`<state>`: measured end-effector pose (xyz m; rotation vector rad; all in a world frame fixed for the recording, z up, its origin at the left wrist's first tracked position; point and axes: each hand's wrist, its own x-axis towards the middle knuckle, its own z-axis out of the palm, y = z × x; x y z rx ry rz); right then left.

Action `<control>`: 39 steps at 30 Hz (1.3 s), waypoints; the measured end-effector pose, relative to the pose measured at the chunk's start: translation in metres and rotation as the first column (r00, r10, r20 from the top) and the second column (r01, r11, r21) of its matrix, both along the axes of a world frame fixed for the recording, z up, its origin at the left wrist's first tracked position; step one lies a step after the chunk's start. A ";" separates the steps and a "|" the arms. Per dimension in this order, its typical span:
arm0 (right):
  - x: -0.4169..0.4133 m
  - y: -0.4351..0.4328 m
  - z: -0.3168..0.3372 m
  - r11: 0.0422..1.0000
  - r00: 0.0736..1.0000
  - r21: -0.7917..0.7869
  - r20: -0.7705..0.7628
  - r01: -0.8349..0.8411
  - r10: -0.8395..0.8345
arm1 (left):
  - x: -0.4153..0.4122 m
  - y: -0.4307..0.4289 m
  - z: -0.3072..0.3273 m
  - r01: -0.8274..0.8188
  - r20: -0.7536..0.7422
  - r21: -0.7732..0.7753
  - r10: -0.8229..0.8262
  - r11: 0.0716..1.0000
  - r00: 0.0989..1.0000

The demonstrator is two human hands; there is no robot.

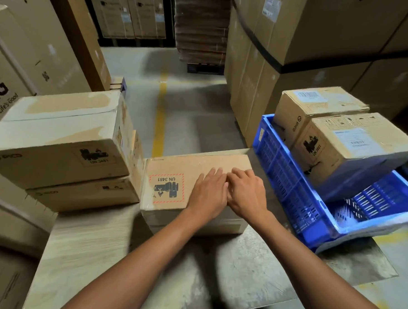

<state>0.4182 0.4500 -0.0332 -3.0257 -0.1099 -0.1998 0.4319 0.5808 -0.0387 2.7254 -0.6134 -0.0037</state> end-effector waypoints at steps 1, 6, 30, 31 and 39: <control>0.003 0.002 0.002 1.000 1.000 0.000 -0.006 0.017 -0.017 | 0.001 0.002 -0.003 0.000 -0.008 -0.041 0.000 0.999 1.000; 0.020 0.017 0.009 0.990 0.990 0.023 -0.012 0.140 -0.140 | 0.012 0.019 0.006 -0.098 -0.017 -0.175 0.097 0.980 0.995; -0.007 -0.003 -0.005 0.696 0.913 0.684 0.108 0.219 -0.393 | -0.036 0.106 -0.005 -0.581 -0.197 -0.682 0.653 0.444 0.731; -0.010 -0.003 -0.010 0.683 0.915 0.686 0.062 0.252 -0.400 | -0.039 0.106 -0.011 -0.595 -0.208 -0.679 0.664 0.431 0.718; -0.042 0.002 -0.064 0.672 0.855 0.534 -0.247 0.513 -0.456 | -0.069 0.113 -0.068 -0.753 -0.368 -0.423 0.663 0.505 0.652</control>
